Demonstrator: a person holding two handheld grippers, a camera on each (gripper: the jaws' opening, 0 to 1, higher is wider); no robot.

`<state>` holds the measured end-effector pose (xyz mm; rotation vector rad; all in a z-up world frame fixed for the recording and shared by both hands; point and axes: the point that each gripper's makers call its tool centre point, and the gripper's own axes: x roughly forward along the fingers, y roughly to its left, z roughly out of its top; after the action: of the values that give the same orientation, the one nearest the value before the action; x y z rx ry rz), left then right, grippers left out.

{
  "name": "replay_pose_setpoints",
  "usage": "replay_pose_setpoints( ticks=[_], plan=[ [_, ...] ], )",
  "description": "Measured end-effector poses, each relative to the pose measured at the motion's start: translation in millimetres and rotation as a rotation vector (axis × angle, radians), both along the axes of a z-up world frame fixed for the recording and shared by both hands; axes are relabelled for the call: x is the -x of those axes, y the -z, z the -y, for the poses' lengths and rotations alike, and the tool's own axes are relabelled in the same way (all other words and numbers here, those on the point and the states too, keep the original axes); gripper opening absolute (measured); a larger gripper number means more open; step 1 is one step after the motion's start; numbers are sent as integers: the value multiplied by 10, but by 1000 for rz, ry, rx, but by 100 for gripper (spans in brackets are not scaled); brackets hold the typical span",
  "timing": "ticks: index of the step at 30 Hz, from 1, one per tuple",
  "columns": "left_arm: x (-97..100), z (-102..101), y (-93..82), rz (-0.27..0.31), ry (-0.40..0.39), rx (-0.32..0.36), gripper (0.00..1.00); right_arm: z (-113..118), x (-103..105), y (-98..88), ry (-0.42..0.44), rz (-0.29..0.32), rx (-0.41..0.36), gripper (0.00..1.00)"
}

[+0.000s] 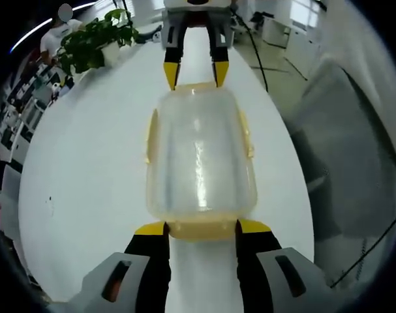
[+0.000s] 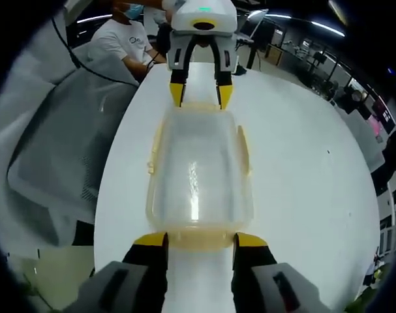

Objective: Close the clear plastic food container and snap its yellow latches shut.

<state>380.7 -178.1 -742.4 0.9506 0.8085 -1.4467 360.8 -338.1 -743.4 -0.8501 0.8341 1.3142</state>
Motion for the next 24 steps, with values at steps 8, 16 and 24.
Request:
replay_pose_setpoints(
  ticks=[8, 16, 24],
  plan=[
    [-2, -18, -3, 6, 10, -9, 37, -4, 9, 23, 13, -14, 23, 37],
    [-13, -107, -15, 12, -6, -13, 49, 2, 72, 4, 42, -58, 22, 41],
    [-24, -131, -75, 1, -64, 8, 51, 57, 74, -48, 73, -71, 20, 40]
  ],
)
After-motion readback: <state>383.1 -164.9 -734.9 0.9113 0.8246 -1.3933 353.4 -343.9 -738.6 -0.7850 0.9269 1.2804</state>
